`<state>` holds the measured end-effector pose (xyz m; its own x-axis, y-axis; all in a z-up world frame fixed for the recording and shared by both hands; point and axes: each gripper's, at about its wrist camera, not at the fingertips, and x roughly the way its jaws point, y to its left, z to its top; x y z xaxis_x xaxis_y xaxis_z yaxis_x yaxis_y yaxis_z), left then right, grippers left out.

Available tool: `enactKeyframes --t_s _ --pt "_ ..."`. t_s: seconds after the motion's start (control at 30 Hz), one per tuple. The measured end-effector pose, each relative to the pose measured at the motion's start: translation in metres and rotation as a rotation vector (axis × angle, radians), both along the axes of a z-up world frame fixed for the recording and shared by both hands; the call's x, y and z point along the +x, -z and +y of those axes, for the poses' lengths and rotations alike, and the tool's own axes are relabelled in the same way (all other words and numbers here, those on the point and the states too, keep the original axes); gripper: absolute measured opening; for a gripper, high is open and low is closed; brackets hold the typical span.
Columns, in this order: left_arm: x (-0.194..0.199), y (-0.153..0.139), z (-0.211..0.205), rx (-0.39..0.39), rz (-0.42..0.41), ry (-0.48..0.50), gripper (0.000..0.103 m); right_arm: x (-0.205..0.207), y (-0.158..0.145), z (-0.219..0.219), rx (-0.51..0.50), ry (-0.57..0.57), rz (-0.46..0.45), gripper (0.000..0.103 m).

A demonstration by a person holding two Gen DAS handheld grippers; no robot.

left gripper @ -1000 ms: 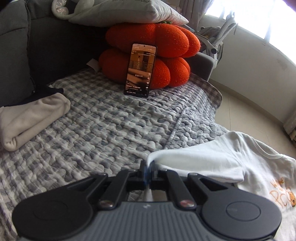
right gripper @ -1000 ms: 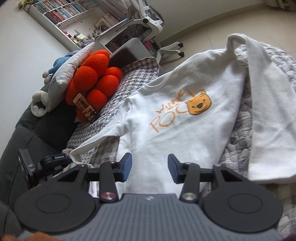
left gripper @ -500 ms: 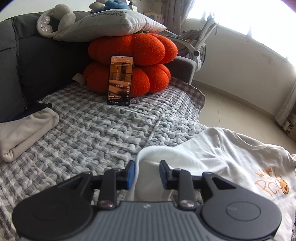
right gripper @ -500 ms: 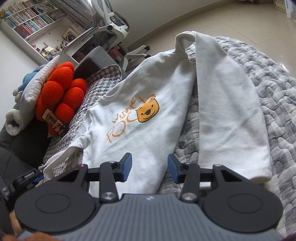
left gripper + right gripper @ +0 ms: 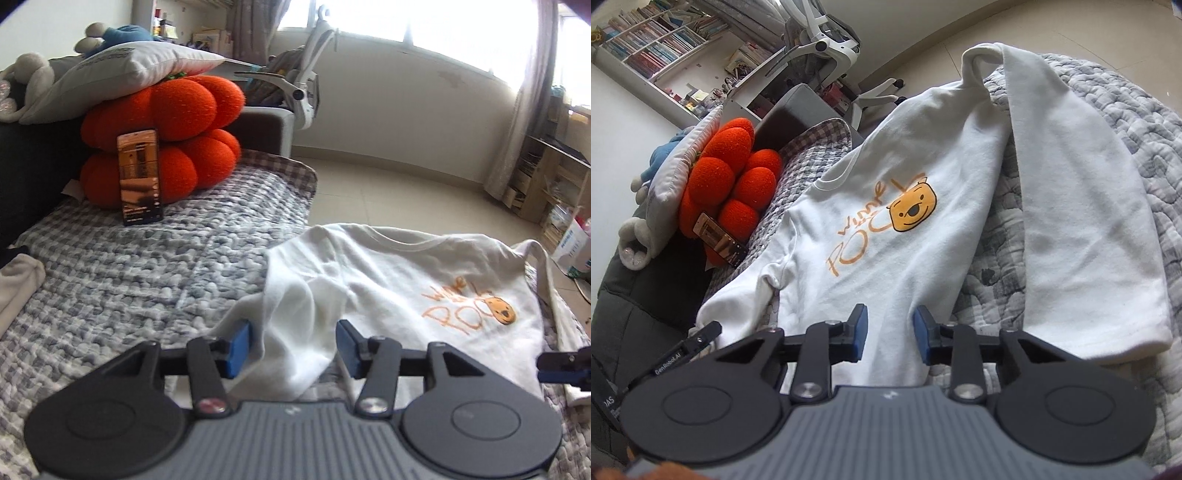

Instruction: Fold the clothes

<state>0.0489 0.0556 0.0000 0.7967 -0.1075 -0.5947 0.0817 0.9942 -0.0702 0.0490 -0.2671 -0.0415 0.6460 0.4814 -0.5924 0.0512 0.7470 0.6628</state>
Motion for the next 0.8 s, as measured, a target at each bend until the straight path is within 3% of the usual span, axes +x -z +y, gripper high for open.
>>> enactKeyframes --t_s 0.1,0.4,0.47,0.8 --pt "-0.002 0.005 -0.019 -0.026 0.026 0.094 0.056 0.003 0.0 0.001 0.047 -0.011 -0.001 0.028" --pt "-0.01 0.023 -0.076 -0.028 0.079 0.328 0.056 0.011 -0.001 -0.002 -0.001 0.041 0.006 0.029" --pt "-0.014 0.026 -0.088 -0.03 0.084 0.373 0.056 0.01 0.0 -0.006 -0.002 0.052 0.01 0.033" --pt "-0.027 0.031 -0.136 0.015 0.041 0.568 0.056 0.001 0.004 -0.032 -0.063 0.106 0.028 0.038"
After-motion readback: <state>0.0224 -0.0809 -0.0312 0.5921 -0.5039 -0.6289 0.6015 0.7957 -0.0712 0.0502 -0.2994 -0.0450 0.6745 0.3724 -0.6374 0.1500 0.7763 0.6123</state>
